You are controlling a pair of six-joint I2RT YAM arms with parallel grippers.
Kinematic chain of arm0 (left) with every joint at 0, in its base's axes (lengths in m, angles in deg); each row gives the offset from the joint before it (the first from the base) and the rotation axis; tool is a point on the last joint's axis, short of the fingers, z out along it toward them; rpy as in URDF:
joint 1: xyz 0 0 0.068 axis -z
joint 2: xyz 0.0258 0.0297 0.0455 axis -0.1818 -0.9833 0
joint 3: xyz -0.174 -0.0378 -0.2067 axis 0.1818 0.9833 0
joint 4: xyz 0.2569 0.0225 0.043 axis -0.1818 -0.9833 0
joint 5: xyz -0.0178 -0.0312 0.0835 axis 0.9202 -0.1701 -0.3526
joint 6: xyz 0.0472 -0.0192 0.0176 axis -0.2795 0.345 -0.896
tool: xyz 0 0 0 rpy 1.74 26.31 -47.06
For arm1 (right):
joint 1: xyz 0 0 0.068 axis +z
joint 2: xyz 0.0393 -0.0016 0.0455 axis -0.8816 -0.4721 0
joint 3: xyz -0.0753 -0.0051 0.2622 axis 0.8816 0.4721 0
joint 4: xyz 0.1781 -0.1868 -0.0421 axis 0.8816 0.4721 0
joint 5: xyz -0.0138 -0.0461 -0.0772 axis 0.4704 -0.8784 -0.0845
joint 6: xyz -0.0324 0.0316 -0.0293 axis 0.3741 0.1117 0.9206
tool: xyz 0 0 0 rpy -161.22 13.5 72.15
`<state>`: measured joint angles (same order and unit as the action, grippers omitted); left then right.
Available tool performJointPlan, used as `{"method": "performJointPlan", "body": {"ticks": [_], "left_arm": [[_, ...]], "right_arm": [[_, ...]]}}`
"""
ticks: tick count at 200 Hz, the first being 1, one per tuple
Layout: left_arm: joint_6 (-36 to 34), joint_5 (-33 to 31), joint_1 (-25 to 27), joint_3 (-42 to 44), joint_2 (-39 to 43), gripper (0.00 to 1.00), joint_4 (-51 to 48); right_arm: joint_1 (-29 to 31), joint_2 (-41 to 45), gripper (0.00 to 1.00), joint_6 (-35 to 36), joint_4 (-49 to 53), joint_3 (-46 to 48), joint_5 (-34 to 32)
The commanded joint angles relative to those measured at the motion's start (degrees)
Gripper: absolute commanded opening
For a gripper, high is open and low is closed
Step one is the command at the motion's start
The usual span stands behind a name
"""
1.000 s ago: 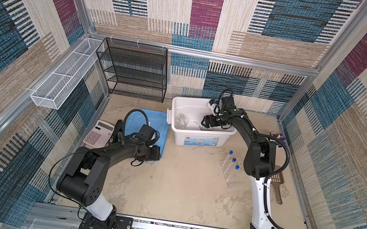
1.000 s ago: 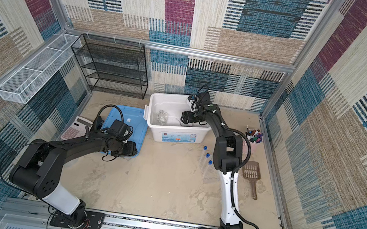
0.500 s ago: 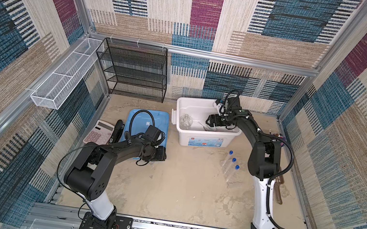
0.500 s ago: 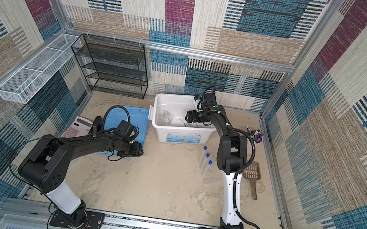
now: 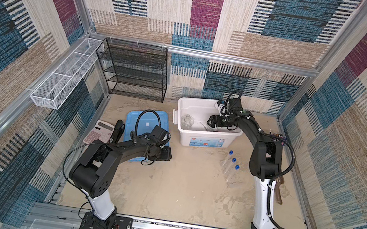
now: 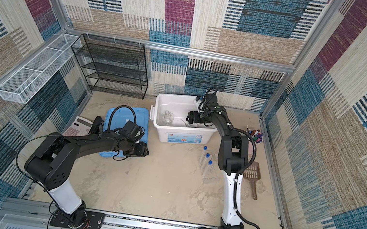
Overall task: Organize the chemistry lab equipment
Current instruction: 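Open the right gripper over the dish while the left gripper reaches the lid edge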
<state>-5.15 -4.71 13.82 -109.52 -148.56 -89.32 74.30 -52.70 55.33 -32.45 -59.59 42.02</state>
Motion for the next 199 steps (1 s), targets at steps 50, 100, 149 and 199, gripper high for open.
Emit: {"method": "performJointPlan", "body": {"ticks": [50, 100, 149, 199], "left_arm": [[3.00, 1.69, 1.80, 1.39, 1.16, 0.60, 1.42], [3.93, -1.01, 1.81, 2.43, 5.64, 0.62, -0.16], [3.82, -8.64, 0.76, 3.18, 13.19, 0.66, -5.85], [3.89, -14.34, -7.44, 7.54, 21.40, 0.68, -11.70]], "right_arm": [[-0.45, 0.79, 0.88, -0.35, -1.34, -0.07, -0.39], [-0.52, 2.41, 0.89, -0.88, -3.24, 1.11, 1.25], [-0.52, 3.48, 0.89, -0.87, -4.05, 1.60, 2.53], [-0.52, 4.96, 0.89, -0.86, -5.26, 3.17, 3.70]]}}
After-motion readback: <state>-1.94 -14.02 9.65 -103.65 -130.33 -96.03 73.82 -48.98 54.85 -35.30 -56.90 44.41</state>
